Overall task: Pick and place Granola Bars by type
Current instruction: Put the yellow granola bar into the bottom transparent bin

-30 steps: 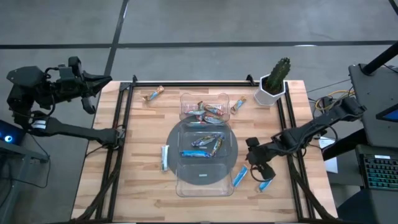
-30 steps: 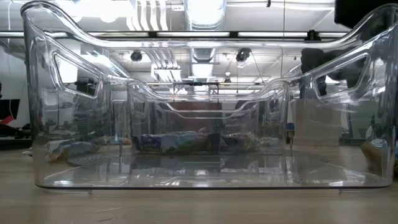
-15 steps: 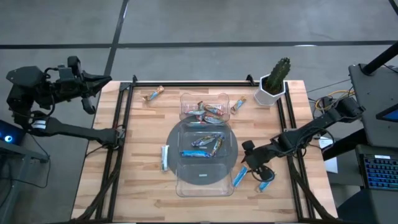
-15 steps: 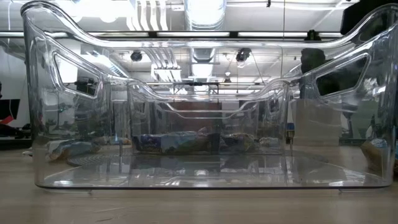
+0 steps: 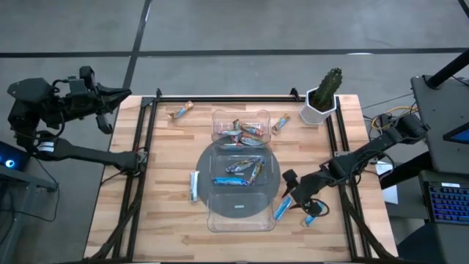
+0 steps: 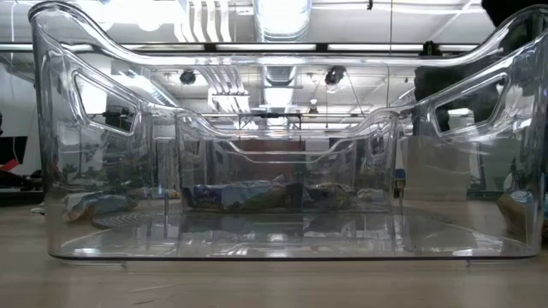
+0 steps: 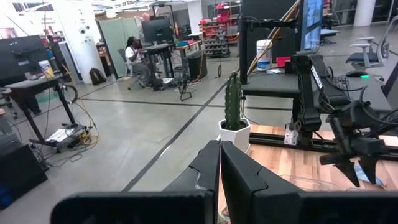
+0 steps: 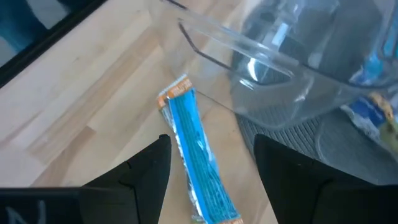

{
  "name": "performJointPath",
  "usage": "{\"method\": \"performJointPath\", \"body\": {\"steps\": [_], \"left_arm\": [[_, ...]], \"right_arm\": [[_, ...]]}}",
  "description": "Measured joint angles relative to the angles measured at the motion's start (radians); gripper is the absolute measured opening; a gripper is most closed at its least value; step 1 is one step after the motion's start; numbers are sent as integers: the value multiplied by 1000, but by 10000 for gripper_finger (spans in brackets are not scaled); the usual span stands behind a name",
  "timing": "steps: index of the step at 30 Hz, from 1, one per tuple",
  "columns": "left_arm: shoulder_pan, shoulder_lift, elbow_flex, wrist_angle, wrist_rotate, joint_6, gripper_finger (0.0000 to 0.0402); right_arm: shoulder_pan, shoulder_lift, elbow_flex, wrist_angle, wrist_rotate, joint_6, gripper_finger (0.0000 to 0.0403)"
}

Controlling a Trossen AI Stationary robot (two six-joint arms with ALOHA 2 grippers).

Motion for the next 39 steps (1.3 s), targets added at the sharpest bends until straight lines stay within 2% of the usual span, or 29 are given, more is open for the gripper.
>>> {"method": "performJointPath", "body": {"steps": [10,21,34,39], "left_arm": [[0,0,0,-1,-3,-4,0],[0,0,0,-7,-3,-6,0],[0,0,0,-14,-3,-25,0],[0,0,0,-20,-4,-33,0]], "right_arm": [[5,32,33,-20,-21,-10,219],[5,216,104,-75,-53,-12,219],[5,340,122,-99,-54,-10,219],[5,350,121,-105,-54,-8,196]]}}
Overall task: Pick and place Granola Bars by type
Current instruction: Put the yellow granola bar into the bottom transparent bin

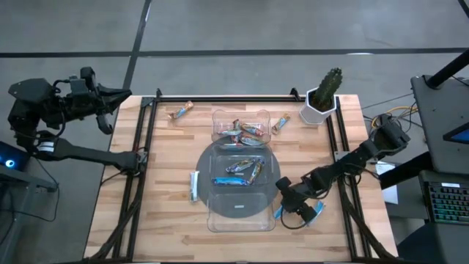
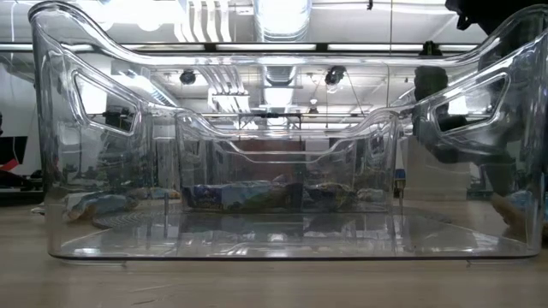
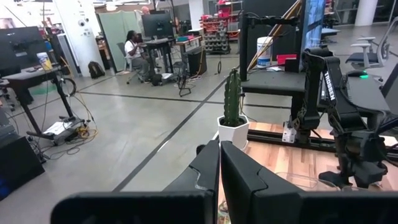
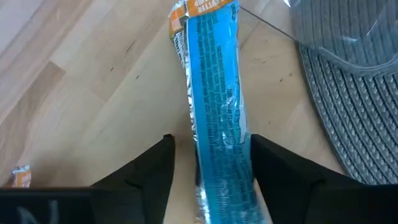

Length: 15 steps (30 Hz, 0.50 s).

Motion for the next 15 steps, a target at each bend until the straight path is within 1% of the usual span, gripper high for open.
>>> {"method": "performJointPath", "body": {"steps": [7,10,12,15], "left_arm": [[0,0,0,-1,0,-20,0],[0,0,0,-1,0,-24,0],[0,0,0,-1,0,-24,0],[0,0,0,0,0,-24,0]], "right_arm": [[0,-5,0,-25,-18,2,109],[0,-6,0,-26,-25,2,79],[0,-9,0,-29,-26,2,66],[0,-19,0,-54,-26,3,58]]}}
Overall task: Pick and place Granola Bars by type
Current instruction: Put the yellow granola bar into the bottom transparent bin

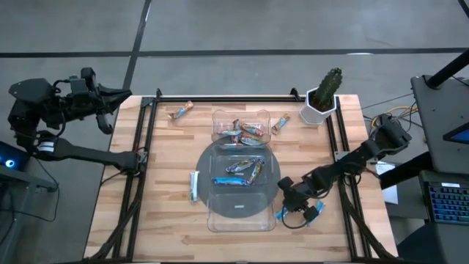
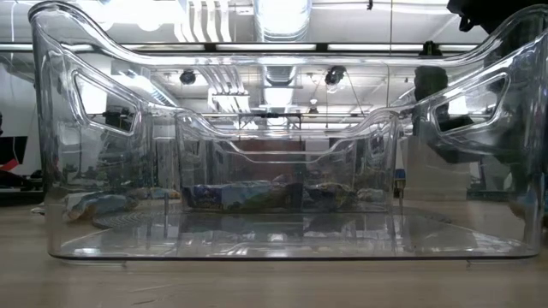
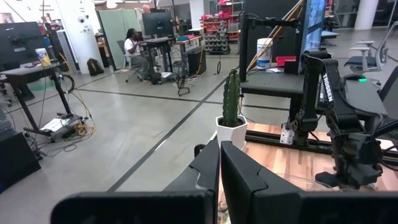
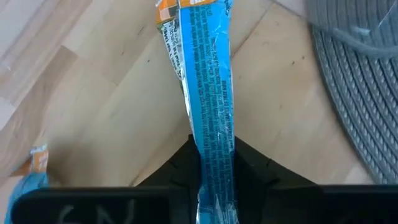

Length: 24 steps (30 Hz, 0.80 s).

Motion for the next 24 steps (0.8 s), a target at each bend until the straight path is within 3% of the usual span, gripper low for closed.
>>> {"method": "performJointPath", "body": {"steps": [7,15,20,24], "left_arm": [[0,0,0,2,0,0,0],[0,0,0,2,0,1,0],[0,0,0,2,0,8,0],[0,0,0,1,0,9,0]], "right_arm": [[-1,-81,0,-167,8,0,66],[-4,-288,8,-309,13,86,53],[-3,-407,88,-336,14,111,53],[-3,-425,198,-359,61,91,53]]}}
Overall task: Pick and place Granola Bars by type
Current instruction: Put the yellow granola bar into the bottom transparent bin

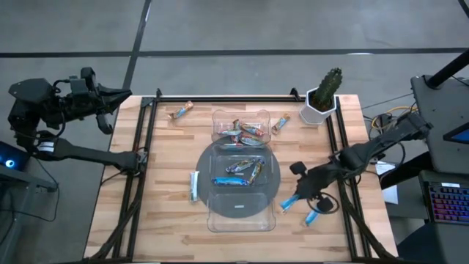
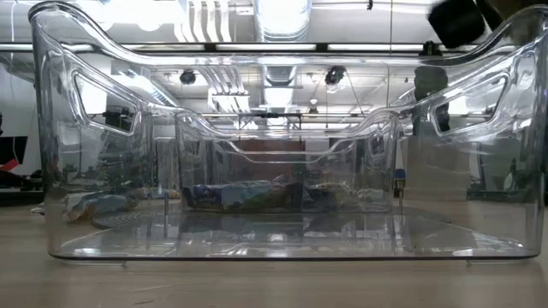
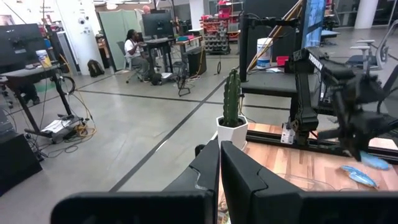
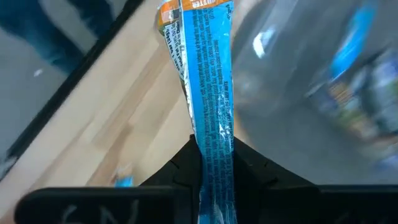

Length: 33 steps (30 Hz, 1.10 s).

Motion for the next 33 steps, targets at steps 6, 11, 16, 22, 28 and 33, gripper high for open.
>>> {"method": "performJointPath", "body": {"steps": [6,11,16,22,28,33], "left_arm": [[0,0,0,-2,0,17,0],[0,0,0,-3,0,55,0],[0,0,0,-3,-3,63,0],[0,0,0,-3,-3,63,0],[0,0,0,-4,-3,63,0],[0,0,0,-5,-3,63,0]], "right_arm": [[-6,101,209,-49,91,-146,52],[-31,225,349,-71,90,-312,52],[-58,341,465,-169,87,-487,55],[-75,463,565,-181,85,-588,70],[-81,569,648,-185,70,-633,81],[-81,610,672,-217,19,-626,89]]}}
